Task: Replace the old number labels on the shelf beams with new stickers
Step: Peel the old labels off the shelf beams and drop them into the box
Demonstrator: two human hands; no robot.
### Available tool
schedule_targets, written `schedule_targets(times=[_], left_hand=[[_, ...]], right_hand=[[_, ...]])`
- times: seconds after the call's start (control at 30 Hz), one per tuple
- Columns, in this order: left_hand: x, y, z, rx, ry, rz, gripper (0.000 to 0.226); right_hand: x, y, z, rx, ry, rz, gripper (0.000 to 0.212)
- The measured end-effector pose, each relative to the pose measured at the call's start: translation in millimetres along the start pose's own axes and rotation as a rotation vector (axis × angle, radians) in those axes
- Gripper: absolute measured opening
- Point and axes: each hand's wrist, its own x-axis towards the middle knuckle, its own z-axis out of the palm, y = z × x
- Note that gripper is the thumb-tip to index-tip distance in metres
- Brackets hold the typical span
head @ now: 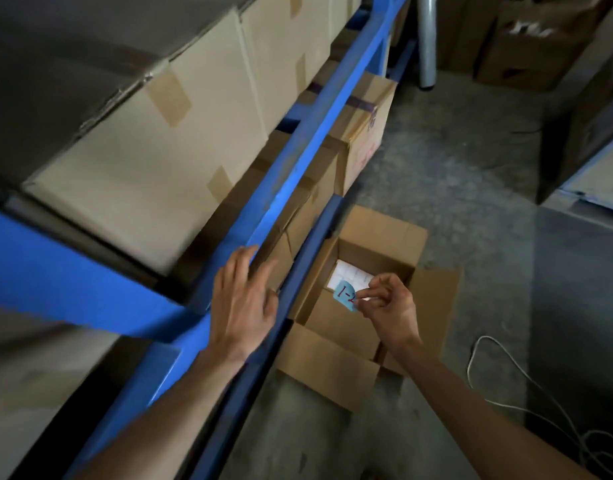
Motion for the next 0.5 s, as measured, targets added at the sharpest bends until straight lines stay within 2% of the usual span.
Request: schedule_targets(times=[0.07,0.27,0.4,0.5], left_hand=[[32.8,-10.5,2.3,0.042,-0.008,0.021,0.056],[91.7,-40.3,18.4,0.185,-0.201,0.076,0.076],[95.1,-45.4,31.4,0.175,-0.194,0.073,0.085],[97.1,-46.2,31.6,0.177,-0.188,0.078,0.086]], right_hand=[[15.5,2.5,-6.0,-0.047,0.013,0.016,0.032],[53.1,9.3,-8.4,-0.179,0.006,0.028,0.033],[75.7,14.9,-8.1,-0.269,-0.011,0.0,0.029],[91.4,17.2,-8.7,-0.382,-0.046,-0.014,0.018]])
